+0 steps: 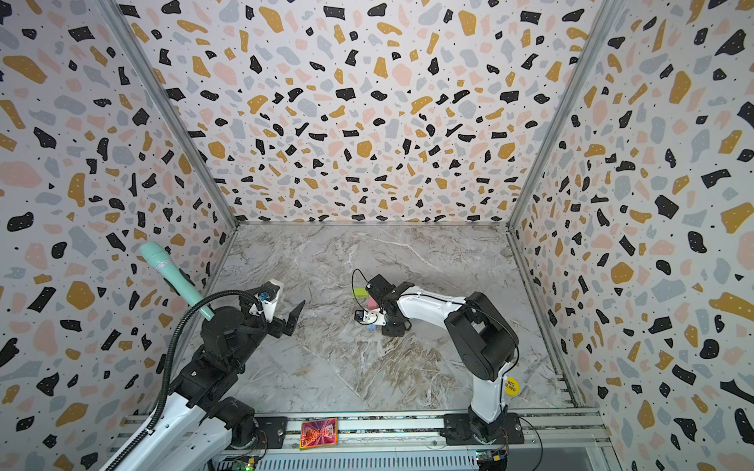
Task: Assemble the letter t with building blocks
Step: Assemble the building block at the center of the board.
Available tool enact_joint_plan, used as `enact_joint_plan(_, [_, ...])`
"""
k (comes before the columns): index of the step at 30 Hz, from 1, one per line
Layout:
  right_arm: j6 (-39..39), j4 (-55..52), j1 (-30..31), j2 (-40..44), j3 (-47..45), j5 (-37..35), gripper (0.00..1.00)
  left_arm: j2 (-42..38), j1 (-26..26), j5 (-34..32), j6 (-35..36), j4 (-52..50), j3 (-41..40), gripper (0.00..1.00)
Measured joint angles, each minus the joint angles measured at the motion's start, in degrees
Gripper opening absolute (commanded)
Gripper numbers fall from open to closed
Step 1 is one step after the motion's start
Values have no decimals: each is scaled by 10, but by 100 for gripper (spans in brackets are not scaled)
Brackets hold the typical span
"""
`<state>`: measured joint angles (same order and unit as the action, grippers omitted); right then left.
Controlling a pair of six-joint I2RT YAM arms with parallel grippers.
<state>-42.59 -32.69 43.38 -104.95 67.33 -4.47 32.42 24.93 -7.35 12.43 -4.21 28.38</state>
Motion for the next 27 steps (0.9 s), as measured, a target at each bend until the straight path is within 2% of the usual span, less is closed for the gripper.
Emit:
enact_joint_plan(10, [-38,-2,-13,0,5,24,8,0,0,0,0,0,0,99])
enact_joint_plan(14, [-41,-7,-13,-3,19,36,11,0,0,0,0,0,0,99])
enact_joint_plan(27, [-42,-19,-6,-26,37,45,12,0,0,0,0,2,-4,99])
